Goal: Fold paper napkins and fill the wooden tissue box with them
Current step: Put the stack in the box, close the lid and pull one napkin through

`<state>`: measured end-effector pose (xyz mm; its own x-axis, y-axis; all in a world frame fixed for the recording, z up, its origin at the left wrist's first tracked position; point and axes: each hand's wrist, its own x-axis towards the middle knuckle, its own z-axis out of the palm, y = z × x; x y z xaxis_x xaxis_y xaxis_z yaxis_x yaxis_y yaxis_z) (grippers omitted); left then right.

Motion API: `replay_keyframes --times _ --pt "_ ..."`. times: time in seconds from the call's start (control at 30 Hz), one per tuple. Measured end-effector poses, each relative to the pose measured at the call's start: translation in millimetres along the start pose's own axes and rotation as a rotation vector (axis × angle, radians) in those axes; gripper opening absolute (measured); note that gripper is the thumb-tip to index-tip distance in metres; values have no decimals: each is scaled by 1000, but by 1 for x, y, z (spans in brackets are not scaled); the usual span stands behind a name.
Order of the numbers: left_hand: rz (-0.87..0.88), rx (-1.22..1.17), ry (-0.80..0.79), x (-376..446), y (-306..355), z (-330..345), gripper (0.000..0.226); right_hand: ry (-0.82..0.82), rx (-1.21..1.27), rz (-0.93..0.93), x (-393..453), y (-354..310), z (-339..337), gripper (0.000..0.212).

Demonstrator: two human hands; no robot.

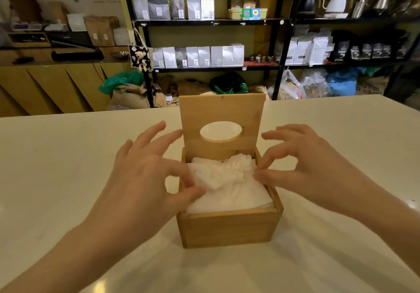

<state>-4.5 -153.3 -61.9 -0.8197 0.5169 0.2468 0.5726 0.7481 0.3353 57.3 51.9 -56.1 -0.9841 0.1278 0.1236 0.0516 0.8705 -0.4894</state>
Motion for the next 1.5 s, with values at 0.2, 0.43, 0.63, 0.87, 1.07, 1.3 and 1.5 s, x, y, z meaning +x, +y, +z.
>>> replay_keyframes --times 0.2,0.43,0.63,0.87,1.07,1.3,1.5 --pt "-50 -44 -176 2 0 5 9 -32 146 48 0 2 14 13" --pt "-58 139 -207 14 -6 15 51 1 71 24 1 1 21 31" --pt "-38 395 -257 23 -6 14 68 -72 -211 -26 2 -8 15 47" --pt "2 457 -392 36 -7 11 75 -191 -366 43 6 -22 10 46" --pt "41 485 -434 44 -3 11 78 -265 -471 118 12 -21 12 43" --pt "92 476 -443 37 -1 12 66 -293 -538 65 17 -18 10 37" --pt "43 283 -351 30 -5 8 52 -91 -208 31 6 -10 3 16"
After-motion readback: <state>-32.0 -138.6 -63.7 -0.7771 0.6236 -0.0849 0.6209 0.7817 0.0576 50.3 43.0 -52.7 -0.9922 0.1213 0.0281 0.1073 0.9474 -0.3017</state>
